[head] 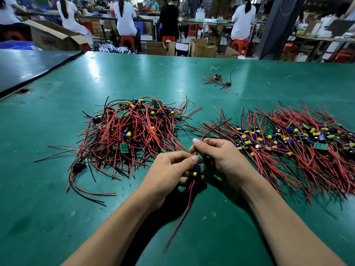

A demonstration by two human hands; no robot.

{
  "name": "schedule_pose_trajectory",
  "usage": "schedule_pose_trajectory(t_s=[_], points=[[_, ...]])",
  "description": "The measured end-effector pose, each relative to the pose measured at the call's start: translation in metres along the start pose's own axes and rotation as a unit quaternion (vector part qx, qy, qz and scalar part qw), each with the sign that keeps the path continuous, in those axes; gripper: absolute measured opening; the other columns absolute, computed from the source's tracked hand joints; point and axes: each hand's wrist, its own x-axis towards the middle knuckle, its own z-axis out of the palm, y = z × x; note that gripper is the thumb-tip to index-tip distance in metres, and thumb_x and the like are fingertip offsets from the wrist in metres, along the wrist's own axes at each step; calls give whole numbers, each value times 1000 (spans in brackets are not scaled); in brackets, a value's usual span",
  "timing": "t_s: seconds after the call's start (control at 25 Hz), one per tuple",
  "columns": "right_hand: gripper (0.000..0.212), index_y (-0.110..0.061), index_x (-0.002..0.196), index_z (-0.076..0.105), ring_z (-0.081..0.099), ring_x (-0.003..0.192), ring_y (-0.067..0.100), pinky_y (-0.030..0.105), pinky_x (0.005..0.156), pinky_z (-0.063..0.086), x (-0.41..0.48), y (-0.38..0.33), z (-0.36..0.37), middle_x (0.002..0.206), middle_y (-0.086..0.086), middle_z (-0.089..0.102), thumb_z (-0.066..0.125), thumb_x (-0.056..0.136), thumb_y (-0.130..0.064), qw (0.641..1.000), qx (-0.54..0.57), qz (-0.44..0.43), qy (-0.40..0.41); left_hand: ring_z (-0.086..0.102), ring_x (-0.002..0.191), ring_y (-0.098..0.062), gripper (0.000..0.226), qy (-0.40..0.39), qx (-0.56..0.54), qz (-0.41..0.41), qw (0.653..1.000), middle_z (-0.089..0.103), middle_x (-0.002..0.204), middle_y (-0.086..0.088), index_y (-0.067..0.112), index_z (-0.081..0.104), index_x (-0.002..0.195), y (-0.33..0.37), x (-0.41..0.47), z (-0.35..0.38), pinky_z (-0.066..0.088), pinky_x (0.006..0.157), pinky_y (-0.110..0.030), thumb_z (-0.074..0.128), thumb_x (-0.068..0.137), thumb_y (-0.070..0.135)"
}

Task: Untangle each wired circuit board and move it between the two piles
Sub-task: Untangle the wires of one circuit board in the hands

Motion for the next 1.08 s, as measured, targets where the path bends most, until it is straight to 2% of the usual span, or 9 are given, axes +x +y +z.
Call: schedule_pose_trajectory(t_s=[0.12, 0.28, 0.44, 0.52, 0.64, 0.72, 0.84, 0.96, 1.08], points=[[36, -14, 97, 78, 58, 64, 22, 25, 52, 48, 0, 4, 0, 88, 14, 69, 84, 73, -40, 999, 22, 18, -28, 71, 61, -25, 14, 0, -17, -1, 1000, 71, 75, -16, 6, 70, 82, 1, -1, -1, 55, 50, -23, 61, 92, 4], [42, -10, 103, 78, 57, 55, 13, 23, 49, 48, 0, 4, 3, 73, 7, 67, 73, 84, -47, 998, -29, 27, -49, 68, 56, -21, 14, -6, -2, -1, 1000, 70, 71, -12, 2, 63, 77, 2, -2, -3, 52, 47, -20, 61, 91, 2], [44, -16, 89, 81, 44, 39, 0, 10, 41, 33, 5, 1, -2, 48, -13, 53, 65, 86, -57, 989, -128, -28, 68, 63, 53, -16, 10, -22, 19, -6, 1000, 69, 73, -14, 2, 63, 81, 3, -3, -2, 46, 45, -16, 61, 91, 2], [46, -20, 85, 81, 38, 36, 1, 9, 39, 27, 7, 2, -7, 45, -14, 44, 64, 82, -62, 981, -143, -51, 118, 62, 54, -16, 9, -33, 30, -6, 999, 68, 70, -12, 2, 62, 82, 3, -4, -2, 47, 47, -17, 61, 91, 2], [40, -18, 81, 81, 23, 40, 10, 19, 39, 20, 9, 2, -11, 53, 3, 31, 65, 89, -54, 983, -80, -65, 152, 60, 53, -12, 9, -42, 65, 1, 997, 67, 66, -6, 1, 62, 83, 4, -4, -2, 47, 49, -17, 61, 92, 3], [45, -16, 75, 80, 24, 41, 10, 20, 40, 20, 11, 1, -11, 56, 1, 35, 60, 94, -51, 985, -38, -48, 159, 59, 54, -12, 8, -40, 91, 6, 995, 65, 66, -5, 1, 63, 84, 3, -4, -2, 47, 51, -18, 62, 92, 4], [59, -15, 60, 74, 28, 37, 6, 19, 38, 21, 11, -4, -13, 55, -5, 43, 50, 100, -51, 989, 78, 40, 119, 58, 52, -12, 9, -44, 96, 6, 994, 63, 66, -8, 1, 64, 82, 4, -4, -2, 47, 49, -17, 63, 91, 3], [48, -14, 53, 62, 27, 33, 6, 19, 34, 25, 9, -9, -20, 58, -1, 41, 59, 91, -44, 977, 186, 96, 41, 57, 48, -9, 11, -58, 106, 1, 993, 63, 62, -4, 2, 65, 79, 4, -5, -3, 43, 46, -15, 63, 90, 2], [43, -13, 57, 67, 27, 33, 4, 18, 33, 22, 9, -9, -19, 57, -3, 40, 64, 84, -46, 982, 159, 93, 42, 56, 48, -9, 9, -46, 105, -3, 993, 62, 59, -1, 2, 67, 82, 1, -4, -2, 42, 46, -15, 63, 90, 3]])
